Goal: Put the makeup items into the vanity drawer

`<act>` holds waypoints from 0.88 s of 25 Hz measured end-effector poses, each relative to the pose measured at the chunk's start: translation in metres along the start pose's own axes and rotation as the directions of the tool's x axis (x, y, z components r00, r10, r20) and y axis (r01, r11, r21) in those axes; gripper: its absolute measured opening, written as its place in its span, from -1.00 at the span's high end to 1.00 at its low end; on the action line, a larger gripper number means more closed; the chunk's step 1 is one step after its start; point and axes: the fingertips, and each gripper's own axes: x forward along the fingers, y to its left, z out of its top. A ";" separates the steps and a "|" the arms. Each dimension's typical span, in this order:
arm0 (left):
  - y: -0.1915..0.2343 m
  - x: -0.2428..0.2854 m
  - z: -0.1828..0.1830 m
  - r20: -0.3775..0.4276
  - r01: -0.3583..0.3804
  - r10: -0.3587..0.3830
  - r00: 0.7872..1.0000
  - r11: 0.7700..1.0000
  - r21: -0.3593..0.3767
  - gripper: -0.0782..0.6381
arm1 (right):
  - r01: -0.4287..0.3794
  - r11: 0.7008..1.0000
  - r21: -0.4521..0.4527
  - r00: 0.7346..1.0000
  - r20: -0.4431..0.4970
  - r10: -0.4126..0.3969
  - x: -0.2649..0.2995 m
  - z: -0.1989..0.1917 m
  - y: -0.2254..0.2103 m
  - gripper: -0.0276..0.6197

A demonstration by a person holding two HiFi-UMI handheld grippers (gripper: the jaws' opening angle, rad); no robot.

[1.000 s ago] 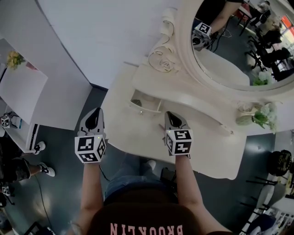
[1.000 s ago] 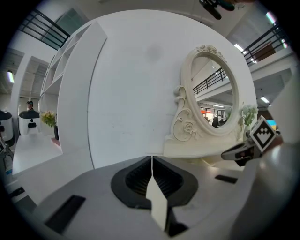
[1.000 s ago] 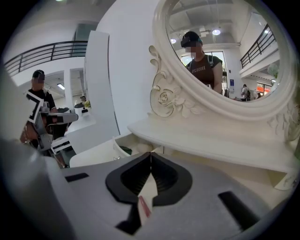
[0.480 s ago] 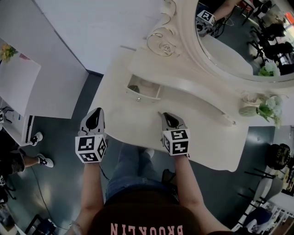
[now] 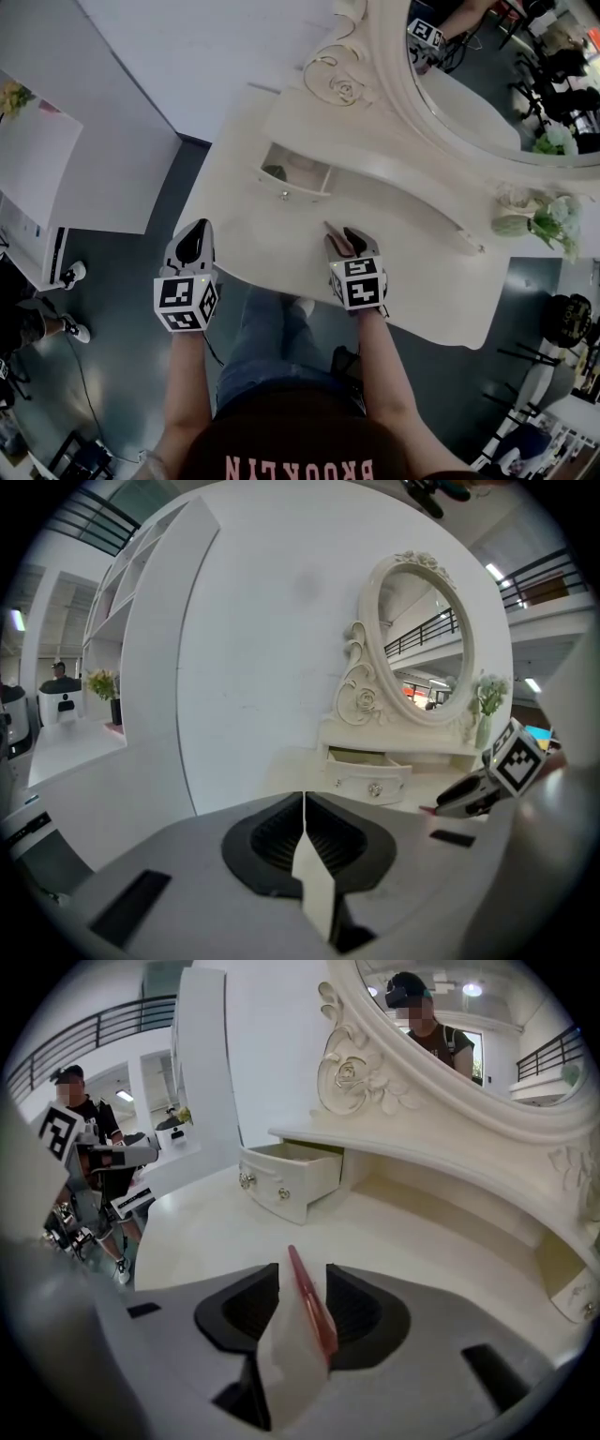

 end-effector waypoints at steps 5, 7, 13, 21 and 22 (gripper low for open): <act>0.000 0.002 -0.003 -0.006 -0.002 0.002 1.000 1.000 -0.004 0.76 | 0.001 1.000 0.019 1.000 -0.029 -0.001 0.007 -0.009 -0.002 0.49; 0.000 0.001 -0.004 -0.008 -0.004 0.004 1.000 1.000 -0.006 0.76 | -0.002 0.999 0.034 1.000 -0.019 0.003 0.006 -0.010 -0.003 0.50; -0.002 0.001 -0.004 -0.007 -0.002 0.002 1.000 1.000 -0.007 0.76 | 0.002 1.000 0.029 0.999 -0.042 -0.001 0.004 -0.012 -0.006 0.81; -0.004 -0.002 0.011 0.025 -0.006 0.006 1.000 1.000 -0.004 0.76 | 0.025 0.999 0.041 1.000 -0.005 -0.024 -0.014 0.001 -0.015 0.81; -0.005 -0.002 0.015 0.033 -0.005 0.005 0.999 1.000 -0.002 0.76 | 0.028 0.999 0.045 1.000 0.002 -0.028 -0.017 0.004 -0.016 0.81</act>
